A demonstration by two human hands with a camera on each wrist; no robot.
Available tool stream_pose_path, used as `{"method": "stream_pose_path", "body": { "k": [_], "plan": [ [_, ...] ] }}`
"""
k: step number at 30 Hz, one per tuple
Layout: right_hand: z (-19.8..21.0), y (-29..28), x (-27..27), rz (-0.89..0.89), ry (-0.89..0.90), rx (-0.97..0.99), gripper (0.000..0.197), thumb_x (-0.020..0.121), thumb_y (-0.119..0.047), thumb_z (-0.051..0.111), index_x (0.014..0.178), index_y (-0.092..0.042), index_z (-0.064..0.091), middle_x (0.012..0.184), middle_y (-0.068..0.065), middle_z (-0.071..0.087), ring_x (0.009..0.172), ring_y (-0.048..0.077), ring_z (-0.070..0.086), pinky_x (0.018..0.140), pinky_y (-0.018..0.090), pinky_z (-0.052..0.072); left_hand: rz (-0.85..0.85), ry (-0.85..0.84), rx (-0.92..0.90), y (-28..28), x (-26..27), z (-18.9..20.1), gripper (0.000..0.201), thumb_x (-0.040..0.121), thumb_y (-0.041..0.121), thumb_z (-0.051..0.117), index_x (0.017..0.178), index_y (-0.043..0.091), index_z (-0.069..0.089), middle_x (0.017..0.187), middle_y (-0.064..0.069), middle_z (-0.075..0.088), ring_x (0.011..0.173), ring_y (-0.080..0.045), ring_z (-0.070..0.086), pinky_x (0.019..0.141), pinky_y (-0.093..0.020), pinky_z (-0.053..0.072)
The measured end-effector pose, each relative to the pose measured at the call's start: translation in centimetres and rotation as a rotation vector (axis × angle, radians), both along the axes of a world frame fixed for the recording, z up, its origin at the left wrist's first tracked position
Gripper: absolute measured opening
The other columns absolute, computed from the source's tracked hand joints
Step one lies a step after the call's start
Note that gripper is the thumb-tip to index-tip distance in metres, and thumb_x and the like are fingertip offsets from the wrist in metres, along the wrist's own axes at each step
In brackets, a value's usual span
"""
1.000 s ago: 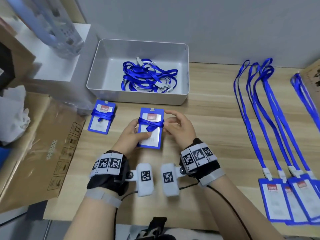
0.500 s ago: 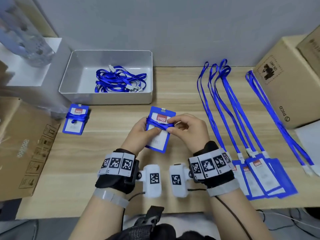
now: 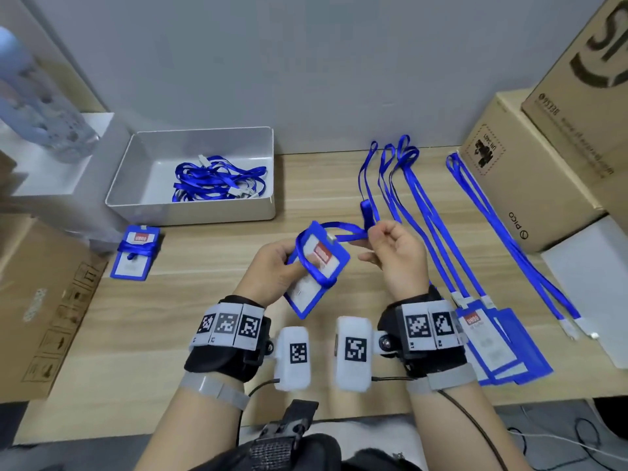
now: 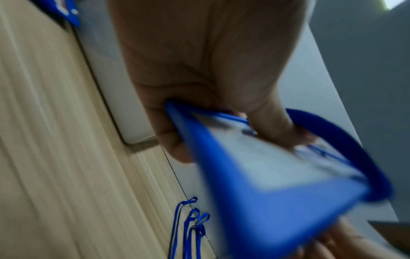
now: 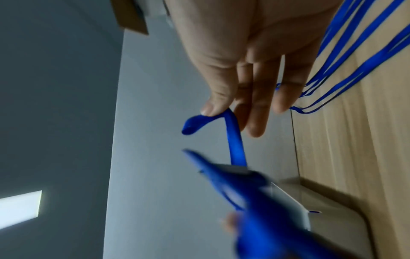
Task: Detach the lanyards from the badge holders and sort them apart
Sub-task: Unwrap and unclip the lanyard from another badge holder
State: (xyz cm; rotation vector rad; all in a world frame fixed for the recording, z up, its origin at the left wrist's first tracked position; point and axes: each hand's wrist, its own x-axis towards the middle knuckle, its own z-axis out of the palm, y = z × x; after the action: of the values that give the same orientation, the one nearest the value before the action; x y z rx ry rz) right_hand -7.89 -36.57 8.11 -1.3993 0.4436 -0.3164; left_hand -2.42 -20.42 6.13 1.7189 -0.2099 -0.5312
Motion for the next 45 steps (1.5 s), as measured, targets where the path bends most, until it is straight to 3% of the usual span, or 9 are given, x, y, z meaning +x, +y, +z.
{"method": "stream_pose_path", "body": {
  "k": [5, 8, 12, 18, 25, 30, 33, 38, 45],
  "plan": [
    [1.1, -1.7, 0.1, -0.079, -0.157, 0.24, 0.017, 0.095, -0.012, 0.04, 0.081, -0.016, 0.05, 0.066, -0.001, 0.069, 0.065, 0.012, 0.068, 0.057, 0.019, 0.052, 0.068, -0.108, 0.072, 0.8, -0.1, -0.7, 0.036, 0.057, 0.042, 0.064, 0.066, 0.009, 0.056, 0.066, -0.003, 0.054, 0.062, -0.011, 0.045, 0.059, -0.025, 0.036],
    [1.4, -2.5, 0.0, -0.105, -0.167, 0.22, 0.018, 0.094, -0.004, 0.04, 0.08, -0.014, 0.047, 0.052, -0.003, 0.064, 0.054, 0.011, 0.065, 0.058, 0.02, 0.054, 0.185, -0.103, 0.032, 1.6, 0.2, -0.6, 0.01, 0.068, 0.023, 0.068, 0.076, 0.021, 0.062, 0.075, 0.002, 0.062, 0.073, -0.014, 0.054, 0.068, -0.028, 0.043],
    [0.6, -2.7, 0.1, -0.003, -0.02, 0.075, 0.017, 0.09, -0.007, 0.051, 0.075, -0.015, 0.048, 0.054, -0.004, 0.063, 0.054, 0.01, 0.062, 0.055, 0.02, 0.052, 0.193, -0.161, -0.025, 2.2, 0.7, -0.3, 0.031, 0.077, 0.0, 0.065, 0.089, 0.028, 0.056, 0.083, 0.009, 0.064, 0.07, 0.004, 0.059, 0.068, -0.012, 0.046],
    [-0.7, -2.2, 0.8, 0.144, 0.157, -0.229, 0.012, 0.084, 0.0, 0.055, 0.088, -0.011, 0.059, 0.081, -0.009, 0.055, 0.077, 0.002, 0.053, 0.073, 0.019, 0.046, 0.1, -0.199, -0.045, 2.3, 0.6, 0.2, 0.057, 0.079, -0.013, 0.057, 0.105, 0.036, 0.05, 0.097, 0.008, 0.062, 0.08, 0.0, 0.059, 0.074, -0.015, 0.048],
    [-0.6, 0.2, 1.9, 0.287, 0.17, -0.205, 0.013, 0.083, -0.01, 0.063, 0.085, -0.021, 0.056, 0.086, 0.0, 0.06, 0.08, 0.012, 0.058, 0.059, 0.003, 0.043, -0.031, -0.204, -0.073, 1.5, 0.3, 0.8, 0.063, 0.077, -0.017, 0.056, 0.118, 0.03, 0.049, 0.12, 0.011, 0.057, 0.106, -0.002, 0.056, 0.09, -0.017, 0.046],
    [-0.2, 1.3, 1.9, 0.363, 0.148, -0.149, 0.025, 0.08, -0.014, 0.067, 0.101, -0.021, 0.056, 0.083, 0.0, 0.058, 0.073, 0.008, 0.058, 0.067, 0.017, 0.05, -0.112, -0.16, -0.115, 1.4, 0.4, 0.8, 0.064, 0.075, -0.011, 0.059, 0.12, 0.033, 0.047, 0.127, 0.007, 0.054, 0.112, -0.007, 0.054, 0.095, -0.019, 0.045],
    [-0.1, 1.4, 1.9, 0.377, 0.141, -0.213, 0.018, 0.077, -0.019, 0.07, 0.087, -0.029, 0.059, 0.086, 0.0, 0.054, 0.066, 0.008, 0.054, 0.062, 0.016, 0.048, -0.123, -0.143, -0.131, 1.6, 0.5, 0.7, 0.065, 0.075, -0.013, 0.058, 0.122, 0.032, 0.046, 0.13, 0.005, 0.052, 0.115, -0.003, 0.052, 0.093, -0.016, 0.044],
    [-0.4, 1.8, 2.6, 0.323, 0.184, -0.349, 0.013, 0.077, -0.019, 0.07, 0.072, -0.027, 0.061, 0.077, -0.001, 0.062, 0.074, 0.025, 0.059, 0.077, 0.038, 0.051, -0.142, -0.095, -0.116, 2.0, 0.5, 0.5, 0.065, 0.078, -0.016, 0.057, 0.126, 0.027, 0.044, 0.131, 0.009, 0.05, 0.109, -0.001, 0.056, 0.086, -0.018, 0.049],
    [-0.4, 0.8, 3.8, 0.052, 0.091, -0.229, 0.004, 0.087, -0.013, 0.058, 0.085, -0.016, 0.06, 0.069, -0.004, 0.056, 0.047, -0.005, 0.052, 0.048, 0.007, 0.041, -0.053, -0.048, -0.018, 3.4, 0.5, 0.0, 0.057, 0.08, -0.01, 0.061, 0.109, 0.037, 0.047, 0.117, 0.004, 0.054, 0.085, -0.005, 0.062, 0.077, -0.02, 0.053]
  ]
}}
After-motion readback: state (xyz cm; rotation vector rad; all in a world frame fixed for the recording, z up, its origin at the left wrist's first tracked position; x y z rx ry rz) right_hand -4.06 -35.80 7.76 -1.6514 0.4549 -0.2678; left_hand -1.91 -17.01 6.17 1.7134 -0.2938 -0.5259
